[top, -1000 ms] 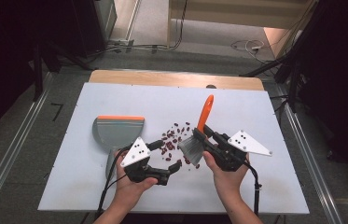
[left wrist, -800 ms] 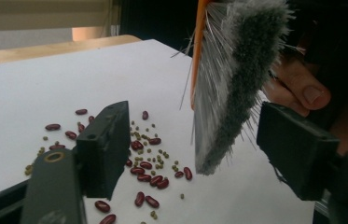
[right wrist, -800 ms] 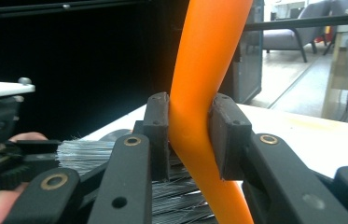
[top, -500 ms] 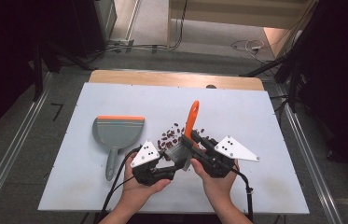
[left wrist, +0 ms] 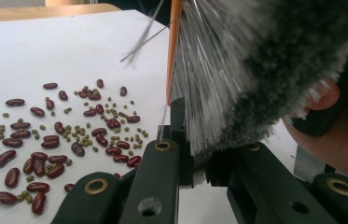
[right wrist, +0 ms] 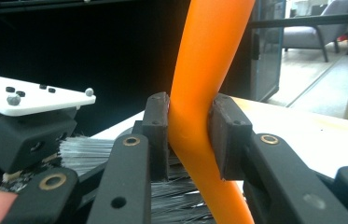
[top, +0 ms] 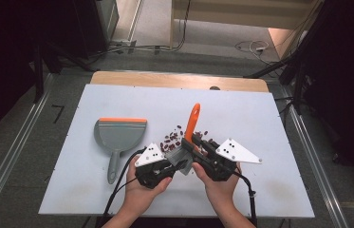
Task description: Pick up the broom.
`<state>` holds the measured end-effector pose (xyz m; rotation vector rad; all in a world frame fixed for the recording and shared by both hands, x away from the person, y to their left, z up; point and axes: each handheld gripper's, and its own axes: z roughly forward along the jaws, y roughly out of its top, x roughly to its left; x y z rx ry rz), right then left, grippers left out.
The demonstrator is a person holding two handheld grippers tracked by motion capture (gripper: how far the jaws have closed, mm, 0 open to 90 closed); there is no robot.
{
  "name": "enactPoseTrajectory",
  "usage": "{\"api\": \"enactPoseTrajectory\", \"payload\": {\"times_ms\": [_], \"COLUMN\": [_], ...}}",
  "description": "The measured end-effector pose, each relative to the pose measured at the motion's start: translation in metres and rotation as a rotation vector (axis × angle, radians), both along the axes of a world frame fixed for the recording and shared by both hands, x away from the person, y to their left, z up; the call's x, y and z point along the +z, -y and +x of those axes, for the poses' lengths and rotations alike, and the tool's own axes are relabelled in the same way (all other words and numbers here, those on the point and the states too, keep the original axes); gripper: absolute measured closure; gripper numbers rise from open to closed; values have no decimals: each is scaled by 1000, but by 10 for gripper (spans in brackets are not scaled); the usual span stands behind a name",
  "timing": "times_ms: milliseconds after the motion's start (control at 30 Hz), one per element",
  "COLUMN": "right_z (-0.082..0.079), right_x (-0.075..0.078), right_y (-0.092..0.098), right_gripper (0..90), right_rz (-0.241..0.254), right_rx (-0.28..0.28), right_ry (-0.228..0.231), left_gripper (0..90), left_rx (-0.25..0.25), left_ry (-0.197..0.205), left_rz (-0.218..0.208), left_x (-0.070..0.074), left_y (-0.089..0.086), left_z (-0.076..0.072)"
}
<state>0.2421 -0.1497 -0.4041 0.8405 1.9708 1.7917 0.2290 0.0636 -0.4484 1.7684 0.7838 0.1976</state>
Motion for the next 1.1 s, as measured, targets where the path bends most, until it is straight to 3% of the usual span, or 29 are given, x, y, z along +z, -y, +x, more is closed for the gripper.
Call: {"api": "enactPoseTrajectory", "payload": {"times_ms": [67,267,333,567,733,867,967,1100], "right_z": [3,17,22,40,44,46,47,49], "right_x": [1,11,13,15,11,3,-1,-4], "right_y": [1,14,20,38,34,27,24,24], "right_gripper": [666,497,480,459,461,470,490,521], "right_rz": [-11,-11,-14,12,-1,-10,-27,-1], "right_rx": [30,170,204,403,543,659,694,719], "right_ry": [2,-26,-40,-97,-159,-208,-222,-245], "left_gripper": [857,860,860,860,859,859,859,858], "left_rx": [-6,-24,-70,-187,-273,-307,-338,-355], "left_ry": [7,12,24,46,60,60,53,46], "left_rz": [11,6,-9,-18,-20,-23,-36,-46], "left_x": [1,5,8,14,14,14,14,14], "left_y": [-3,-14,-22,-34,-35,-34,-34,-34], "left_z": [0,4,5,7,6,5,5,6]}}
